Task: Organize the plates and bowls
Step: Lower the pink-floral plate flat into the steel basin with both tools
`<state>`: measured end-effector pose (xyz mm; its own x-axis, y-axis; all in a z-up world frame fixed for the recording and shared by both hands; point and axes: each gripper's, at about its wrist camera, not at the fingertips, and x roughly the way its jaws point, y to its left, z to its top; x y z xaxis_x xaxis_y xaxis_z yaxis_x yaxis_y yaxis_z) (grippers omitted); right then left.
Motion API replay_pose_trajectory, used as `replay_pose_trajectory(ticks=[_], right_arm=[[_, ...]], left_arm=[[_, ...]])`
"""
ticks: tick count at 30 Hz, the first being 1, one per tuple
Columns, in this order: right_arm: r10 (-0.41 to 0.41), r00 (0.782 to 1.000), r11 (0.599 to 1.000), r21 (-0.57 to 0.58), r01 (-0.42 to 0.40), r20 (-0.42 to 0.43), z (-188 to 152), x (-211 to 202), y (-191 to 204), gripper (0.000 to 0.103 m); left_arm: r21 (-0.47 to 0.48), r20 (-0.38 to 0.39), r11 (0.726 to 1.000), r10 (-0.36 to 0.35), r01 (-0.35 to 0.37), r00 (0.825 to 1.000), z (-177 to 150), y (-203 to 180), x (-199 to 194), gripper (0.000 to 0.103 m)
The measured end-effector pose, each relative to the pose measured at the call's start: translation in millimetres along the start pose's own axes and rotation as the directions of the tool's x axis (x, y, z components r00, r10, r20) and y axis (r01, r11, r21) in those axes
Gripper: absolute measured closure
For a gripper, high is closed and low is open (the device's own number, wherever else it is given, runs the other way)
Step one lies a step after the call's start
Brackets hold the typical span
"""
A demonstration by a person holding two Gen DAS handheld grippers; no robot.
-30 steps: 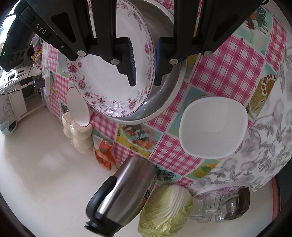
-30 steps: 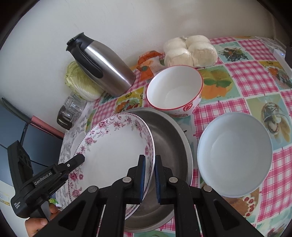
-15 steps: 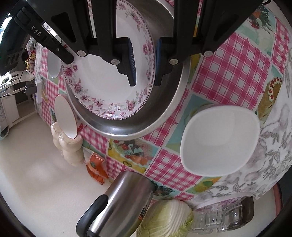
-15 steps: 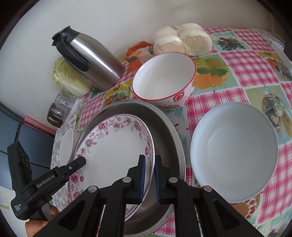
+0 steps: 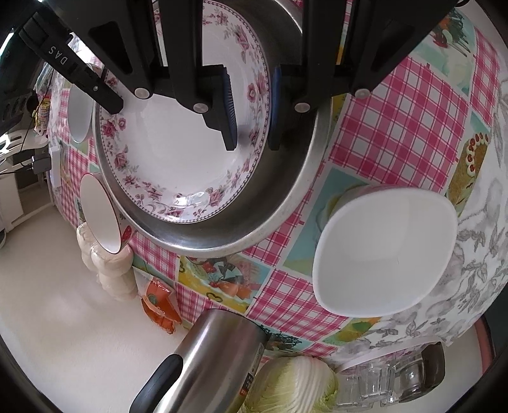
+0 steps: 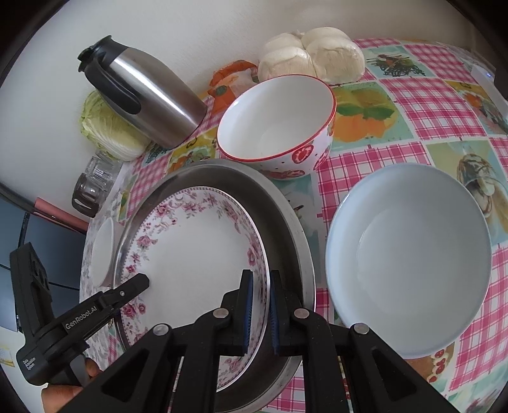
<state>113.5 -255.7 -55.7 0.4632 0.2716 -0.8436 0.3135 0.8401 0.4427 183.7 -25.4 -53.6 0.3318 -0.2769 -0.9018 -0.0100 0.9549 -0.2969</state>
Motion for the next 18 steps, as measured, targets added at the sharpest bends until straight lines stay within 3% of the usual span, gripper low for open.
replay_pose_trajectory(ticks=[18], right_arm=[[-0.011,1.0,1.0,-0.029,0.011,-0.021,-0.7,8.7,7.0,0.091]], left_arm=[[0.008,0.017,1.0,0.029,-0.029,0.999,2.6,1.5,-0.7,0.083]])
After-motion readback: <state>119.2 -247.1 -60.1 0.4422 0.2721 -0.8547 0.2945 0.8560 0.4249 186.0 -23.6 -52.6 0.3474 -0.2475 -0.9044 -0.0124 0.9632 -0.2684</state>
